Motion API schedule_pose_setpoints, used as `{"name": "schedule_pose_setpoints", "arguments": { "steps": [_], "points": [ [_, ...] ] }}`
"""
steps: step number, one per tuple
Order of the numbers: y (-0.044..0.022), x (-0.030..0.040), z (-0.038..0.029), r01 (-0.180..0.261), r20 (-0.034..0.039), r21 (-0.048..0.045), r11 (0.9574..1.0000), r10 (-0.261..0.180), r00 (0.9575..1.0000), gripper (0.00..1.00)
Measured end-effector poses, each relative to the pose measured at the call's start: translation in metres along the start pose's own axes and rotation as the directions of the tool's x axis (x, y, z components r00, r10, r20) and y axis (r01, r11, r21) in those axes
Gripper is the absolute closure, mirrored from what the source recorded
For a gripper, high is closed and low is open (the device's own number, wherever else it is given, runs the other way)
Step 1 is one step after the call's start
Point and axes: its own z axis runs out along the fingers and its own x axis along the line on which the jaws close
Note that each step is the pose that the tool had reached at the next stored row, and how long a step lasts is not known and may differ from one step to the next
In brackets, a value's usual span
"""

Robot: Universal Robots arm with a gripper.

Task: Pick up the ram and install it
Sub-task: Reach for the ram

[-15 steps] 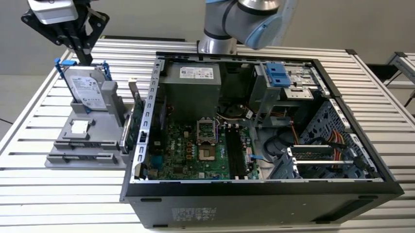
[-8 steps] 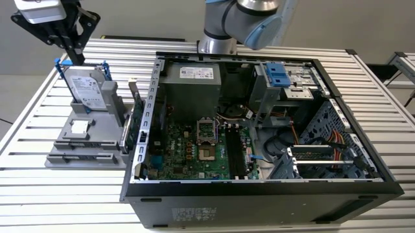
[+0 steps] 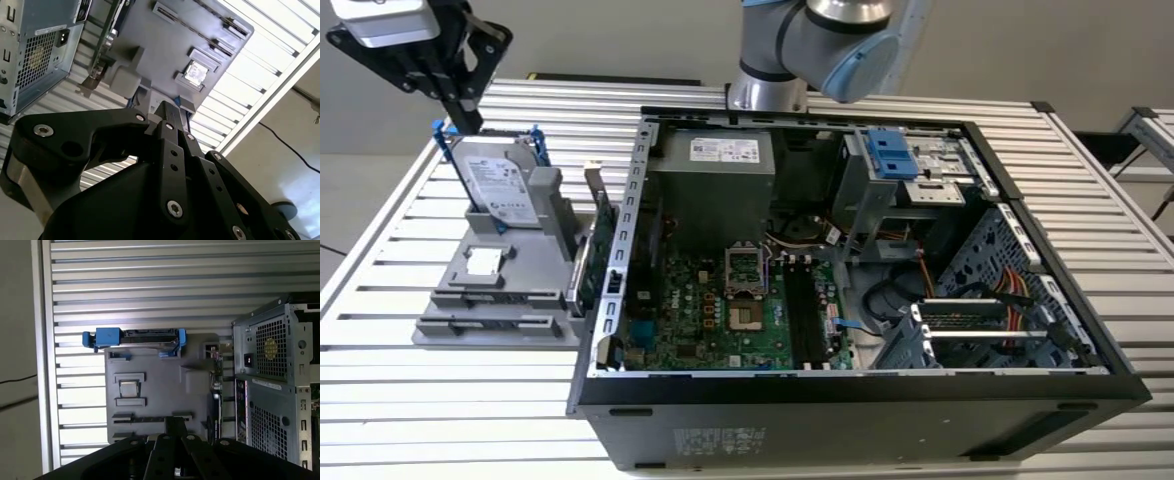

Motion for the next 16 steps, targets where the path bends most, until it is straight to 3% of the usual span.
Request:
{"name": "schedule_pose_setpoints", "arguments": {
  "steps": [16],
  "points": [
    [-0.002,0.003,-0.0002,0.002,-0.0002,0.0,1.0,-0.002,1.0,1.0]
  ]
}}
